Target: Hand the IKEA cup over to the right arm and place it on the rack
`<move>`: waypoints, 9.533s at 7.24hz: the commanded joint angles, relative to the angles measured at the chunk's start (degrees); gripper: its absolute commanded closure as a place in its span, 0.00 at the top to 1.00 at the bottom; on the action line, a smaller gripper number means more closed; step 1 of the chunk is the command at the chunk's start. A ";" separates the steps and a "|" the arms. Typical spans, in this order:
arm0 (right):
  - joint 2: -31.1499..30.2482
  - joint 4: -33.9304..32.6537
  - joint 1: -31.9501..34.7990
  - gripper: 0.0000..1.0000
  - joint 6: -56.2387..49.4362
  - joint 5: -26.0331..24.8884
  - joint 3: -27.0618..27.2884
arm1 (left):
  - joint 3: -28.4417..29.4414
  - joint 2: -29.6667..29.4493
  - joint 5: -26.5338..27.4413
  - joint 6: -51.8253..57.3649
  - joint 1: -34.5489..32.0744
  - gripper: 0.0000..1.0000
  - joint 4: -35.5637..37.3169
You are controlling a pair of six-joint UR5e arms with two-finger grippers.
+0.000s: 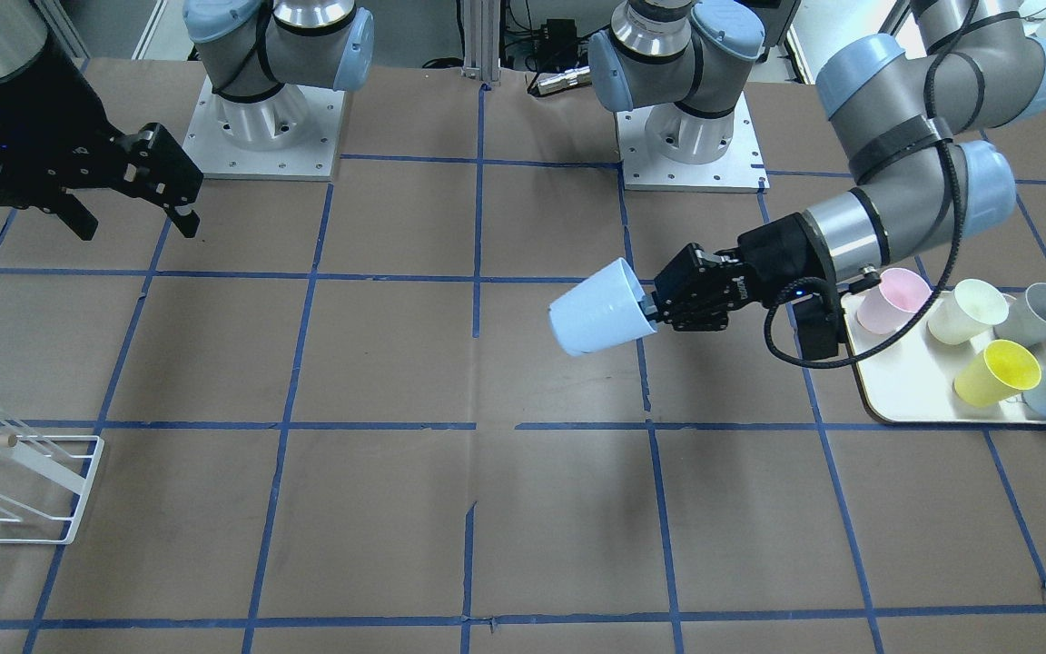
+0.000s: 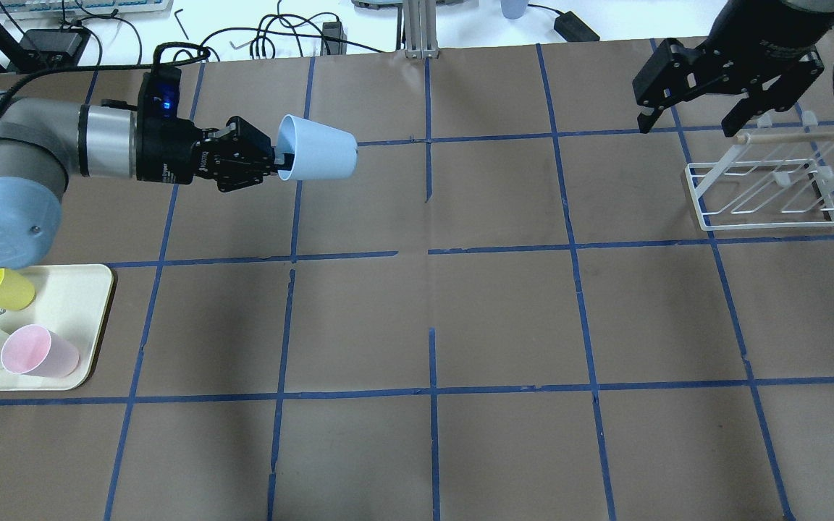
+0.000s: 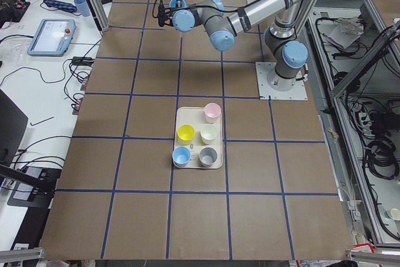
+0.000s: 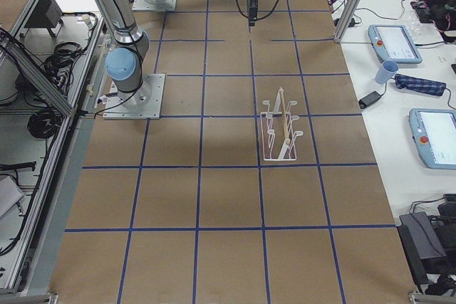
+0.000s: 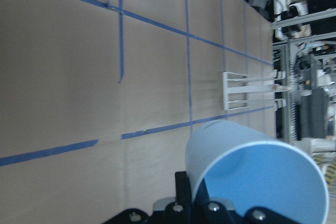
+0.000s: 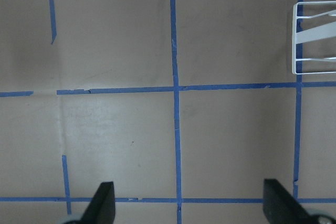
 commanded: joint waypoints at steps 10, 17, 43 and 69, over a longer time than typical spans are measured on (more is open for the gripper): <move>1.76 36.30 -16.31 1.00 -22.50 48.02 0.71 | -2.90 -3.01 -22.44 -5.48 -19.12 0.00 6.99; 1.41 42.07 -11.98 1.00 -22.59 57.44 7.39 | -2.02 -4.69 -30.18 -5.48 -19.91 0.00 8.92; 4.03 0.94 -5.83 0.30 -7.91 12.67 1.85 | -1.24 -2.84 2.61 -24.82 -4.72 1.00 21.58; 14.85 -19.60 -15.32 0.24 -16.88 -11.99 5.72 | 25.75 3.84 62.55 -17.61 -13.15 1.00 -12.35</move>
